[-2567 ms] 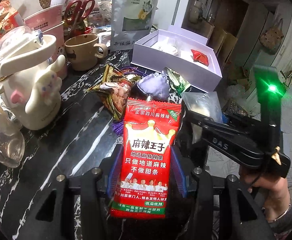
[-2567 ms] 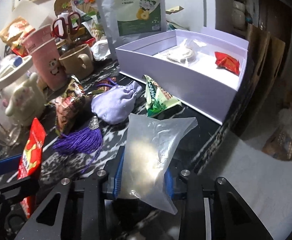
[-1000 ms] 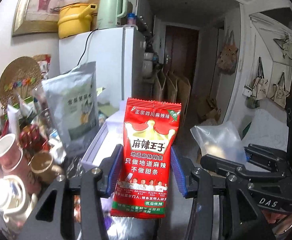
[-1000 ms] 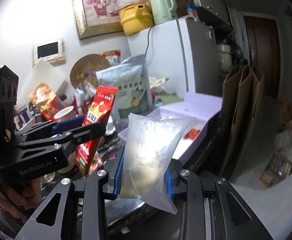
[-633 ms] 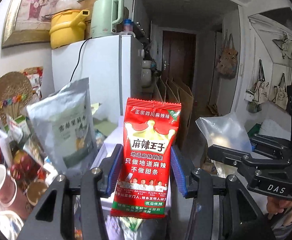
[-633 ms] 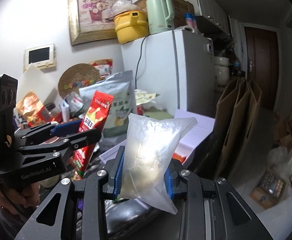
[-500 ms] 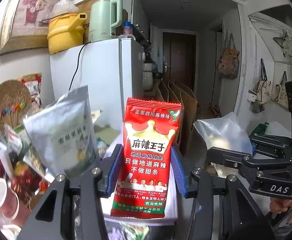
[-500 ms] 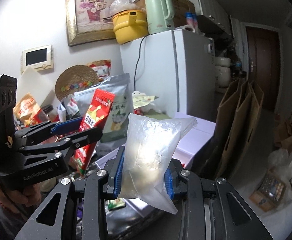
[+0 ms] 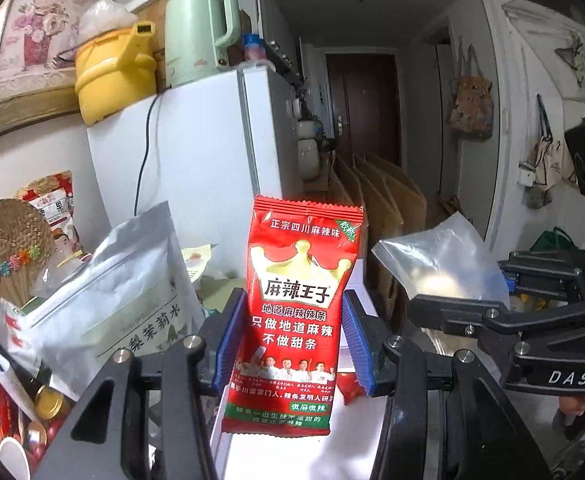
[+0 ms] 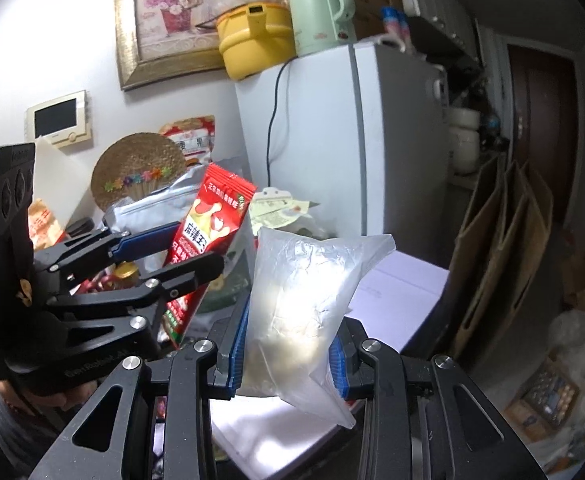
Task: Organize soft objects
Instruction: 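Lift the red packet and zip bag and carry both toward the white box, then lower the red packet and zip bag into the white box and open both grippers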
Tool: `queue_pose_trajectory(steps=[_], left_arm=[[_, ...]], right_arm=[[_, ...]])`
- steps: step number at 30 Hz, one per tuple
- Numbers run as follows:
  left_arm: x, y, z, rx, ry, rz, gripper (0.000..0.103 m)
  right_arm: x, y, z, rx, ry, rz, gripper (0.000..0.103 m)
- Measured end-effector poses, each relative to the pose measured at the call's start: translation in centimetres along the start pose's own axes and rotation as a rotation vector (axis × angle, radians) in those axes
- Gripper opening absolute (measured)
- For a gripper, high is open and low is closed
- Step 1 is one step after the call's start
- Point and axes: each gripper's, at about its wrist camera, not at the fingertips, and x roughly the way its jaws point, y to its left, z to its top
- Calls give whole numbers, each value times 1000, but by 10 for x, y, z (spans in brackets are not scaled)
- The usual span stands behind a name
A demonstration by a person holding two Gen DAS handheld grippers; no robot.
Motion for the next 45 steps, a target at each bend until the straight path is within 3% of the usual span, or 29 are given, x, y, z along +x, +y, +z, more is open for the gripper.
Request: queue_pose_trajectory(steps=[12, 21, 36, 43, 45], left_arm=[[90, 22, -14, -13, 186, 21, 47], [134, 7, -45, 117, 309, 28, 47], [179, 4, -89, 114, 436, 22, 47], [175, 12, -79, 72, 433, 59, 47], [173, 15, -74, 65, 429, 61, 47]], right_arm=[[82, -35, 5, 44, 147, -38, 34], [145, -72, -28, 153, 311, -82, 34], [176, -67, -60, 130, 389, -106, 34], [175, -63, -54, 115, 388, -150, 37], [172, -63, -51, 119, 394, -170, 46]])
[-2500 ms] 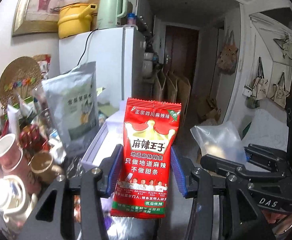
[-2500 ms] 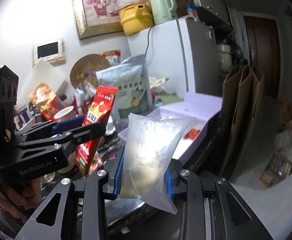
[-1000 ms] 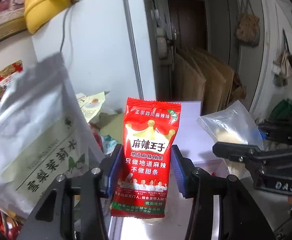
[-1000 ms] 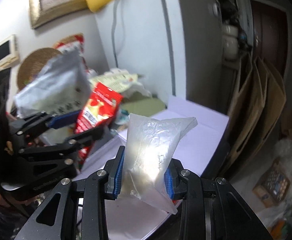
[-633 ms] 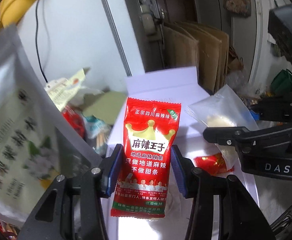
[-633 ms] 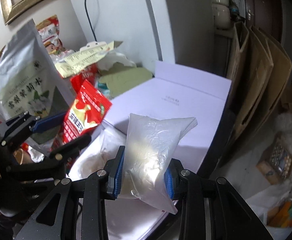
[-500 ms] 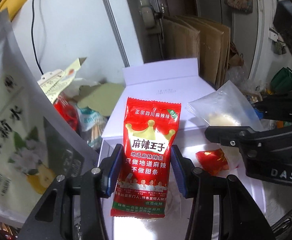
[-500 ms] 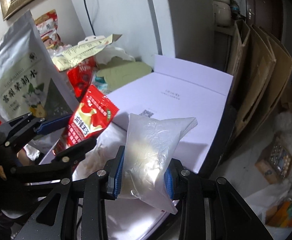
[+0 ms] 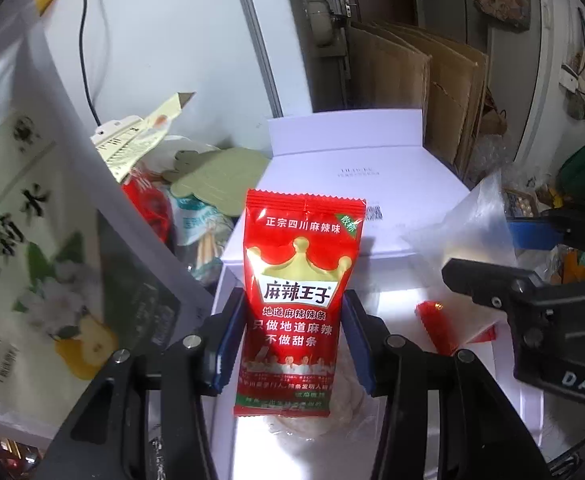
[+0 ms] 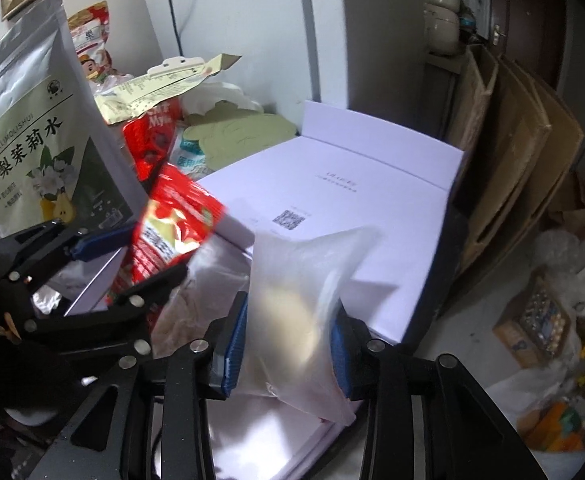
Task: Organize soft objects
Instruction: 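Lower the red packet and zip bag into the white box and open both grippers, then raise both open grippers out of the box and back over the counter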
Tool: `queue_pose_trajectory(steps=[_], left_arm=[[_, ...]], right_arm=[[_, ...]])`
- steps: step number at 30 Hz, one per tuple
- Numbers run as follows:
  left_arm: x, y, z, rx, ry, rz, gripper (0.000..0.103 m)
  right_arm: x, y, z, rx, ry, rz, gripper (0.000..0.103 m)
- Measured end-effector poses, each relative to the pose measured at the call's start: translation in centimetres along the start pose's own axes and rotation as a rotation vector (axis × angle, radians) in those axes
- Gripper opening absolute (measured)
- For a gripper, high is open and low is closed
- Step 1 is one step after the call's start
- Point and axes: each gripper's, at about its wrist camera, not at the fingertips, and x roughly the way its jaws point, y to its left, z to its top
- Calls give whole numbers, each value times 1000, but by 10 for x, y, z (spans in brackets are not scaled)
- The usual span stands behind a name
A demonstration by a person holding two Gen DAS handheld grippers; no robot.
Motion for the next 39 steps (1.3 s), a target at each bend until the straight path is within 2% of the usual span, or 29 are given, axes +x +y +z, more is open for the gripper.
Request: queue_pose_trajectory(steps=[3, 9, 21, 32, 34, 35, 36, 38, 39], left_arm=[[-9, 5, 6, -23, 4, 25, 48], [-34, 13, 16, -62, -4, 44, 48], [-126, 17, 24, -76, -145, 53, 49], [-219, 19, 5, -99, -267, 55, 49], [-233, 19, -2, -106, -286, 55, 49], [-240, 19, -5, -107, -293, 52, 49], [-247, 19, -10, -108, -302, 54, 53], [-258, 19, -17, -115, -320, 64, 83], [-265, 20, -21, -120, -339, 72, 89]], right_arm=[[-14, -3, 2, 12, -29, -7, 54], [-41, -4, 6, 22, -55, -25, 54], [-127, 10, 9, 13, -196, -50, 54], [-197, 39, -6, -15, -330, -46, 54], [-209, 47, -14, -29, -353, -53, 58], [-216, 52, -18, -38, -367, -59, 64], [-223, 57, -24, -49, -387, -66, 66], [-233, 64, -32, -60, -412, -78, 68], [-239, 68, -37, -65, -423, -84, 71]])
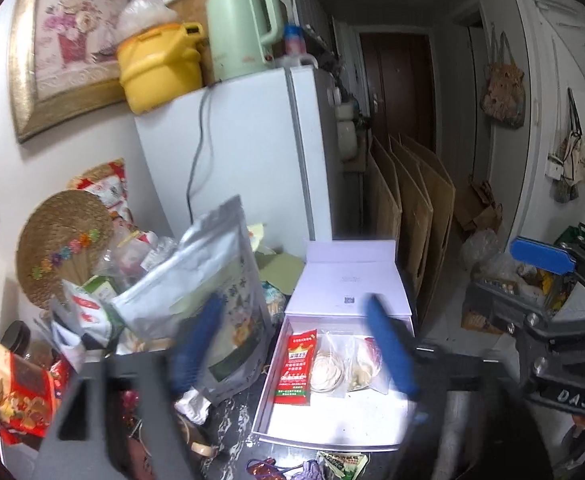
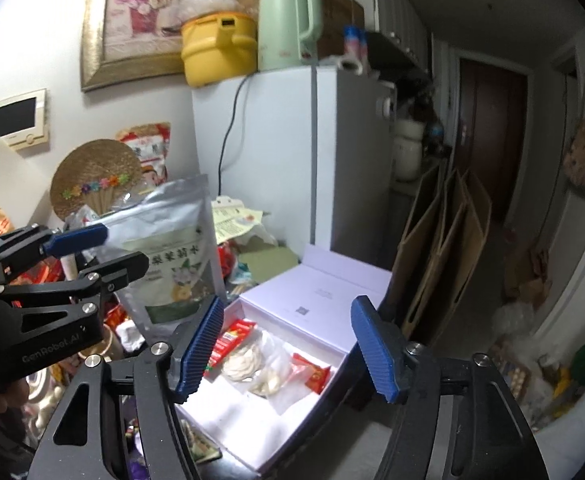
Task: Organize soft objects
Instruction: 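Raise both open grippers out of the box and back over the counter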
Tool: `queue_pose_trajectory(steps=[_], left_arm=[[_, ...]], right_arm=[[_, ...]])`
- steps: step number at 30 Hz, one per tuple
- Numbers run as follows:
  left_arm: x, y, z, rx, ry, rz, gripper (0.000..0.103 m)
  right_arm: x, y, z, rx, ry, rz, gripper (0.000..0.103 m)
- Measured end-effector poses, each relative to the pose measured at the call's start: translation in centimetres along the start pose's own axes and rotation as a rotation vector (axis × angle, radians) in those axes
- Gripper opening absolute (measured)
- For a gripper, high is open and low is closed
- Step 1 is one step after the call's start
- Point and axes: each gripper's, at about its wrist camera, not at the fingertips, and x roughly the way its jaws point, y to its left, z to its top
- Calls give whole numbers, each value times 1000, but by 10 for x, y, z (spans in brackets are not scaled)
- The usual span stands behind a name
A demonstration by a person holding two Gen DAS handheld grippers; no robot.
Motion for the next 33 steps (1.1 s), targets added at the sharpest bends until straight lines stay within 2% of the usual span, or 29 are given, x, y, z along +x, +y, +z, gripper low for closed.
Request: queue_pose_trajectory(steps=[1, 2, 4, 6, 12, 15, 26, 33], left_arm=[[-8, 1, -2, -4, -17, 9, 96], [-16, 1, -3, -5, -31, 16, 97], [-30, 2, -6, -8, -47, 12, 97], [-43, 3, -10, -10, -55, 6, 97], [-67, 0, -26, -4, -74, -2, 97], [-73, -3, -37, -8, -62, -33, 97], [-87, -14, -87, -13, -61, -42, 97], [-86, -19, -123, -7, -11, -52, 97]], right_arm=[[-7, 4, -2, -5, -10, -2, 72], [-13, 6, -4, -10, -18, -3, 73], [-24, 10, -8, -13, -35, -8, 75], [-37, 13, -13, -12, -55, -10, 85], [-64, 18, -28, -5, -82, 5, 89], [-72, 22, -39, -15, -85, 3, 89], [-91, 35, -88, -25, -85, -11, 89], [-89, 40, -125, -27, -50, -11, 89]])
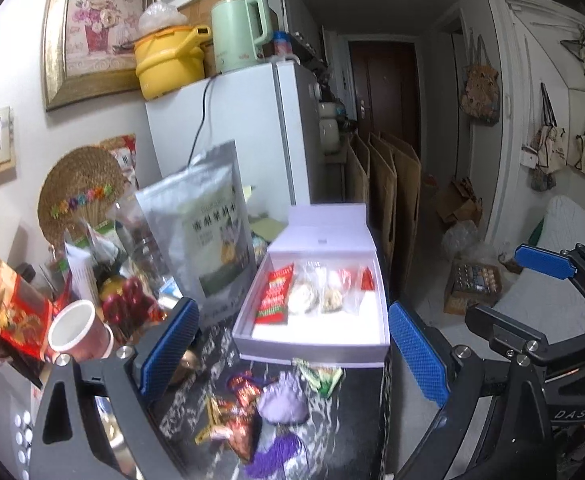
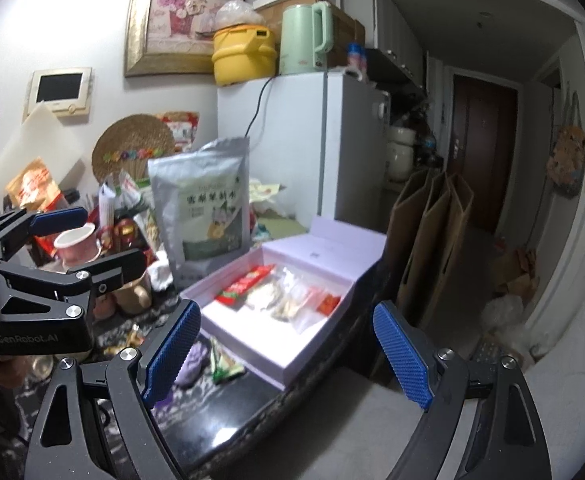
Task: Organize soft objects
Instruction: 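Raise both open grippers out of the box and back over the counter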
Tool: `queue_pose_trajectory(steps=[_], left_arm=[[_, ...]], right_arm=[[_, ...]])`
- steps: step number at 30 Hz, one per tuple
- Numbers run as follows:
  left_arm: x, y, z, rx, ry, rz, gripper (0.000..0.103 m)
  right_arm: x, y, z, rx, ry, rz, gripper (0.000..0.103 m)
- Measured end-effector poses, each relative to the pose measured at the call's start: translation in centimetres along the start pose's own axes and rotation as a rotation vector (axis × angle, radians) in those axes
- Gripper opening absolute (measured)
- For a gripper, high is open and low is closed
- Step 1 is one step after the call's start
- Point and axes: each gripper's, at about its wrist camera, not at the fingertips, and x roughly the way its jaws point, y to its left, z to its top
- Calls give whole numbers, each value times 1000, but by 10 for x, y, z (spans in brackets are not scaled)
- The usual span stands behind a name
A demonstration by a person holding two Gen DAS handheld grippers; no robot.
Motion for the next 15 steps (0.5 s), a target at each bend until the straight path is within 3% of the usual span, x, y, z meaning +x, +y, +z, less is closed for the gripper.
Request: queue_pose_trajectory(steps=[5, 12, 15], left_arm=[[5, 2, -24, -34, 48, -30, 97], [12, 7, -51, -26, 86, 26, 97], [15, 14, -59, -63, 110, 14, 97]], right_arm=[[2, 5, -23, 7, 38, 16, 89], [3, 12, -50, 20, 52, 59, 89], [10, 18, -59, 22, 76, 83, 89]])
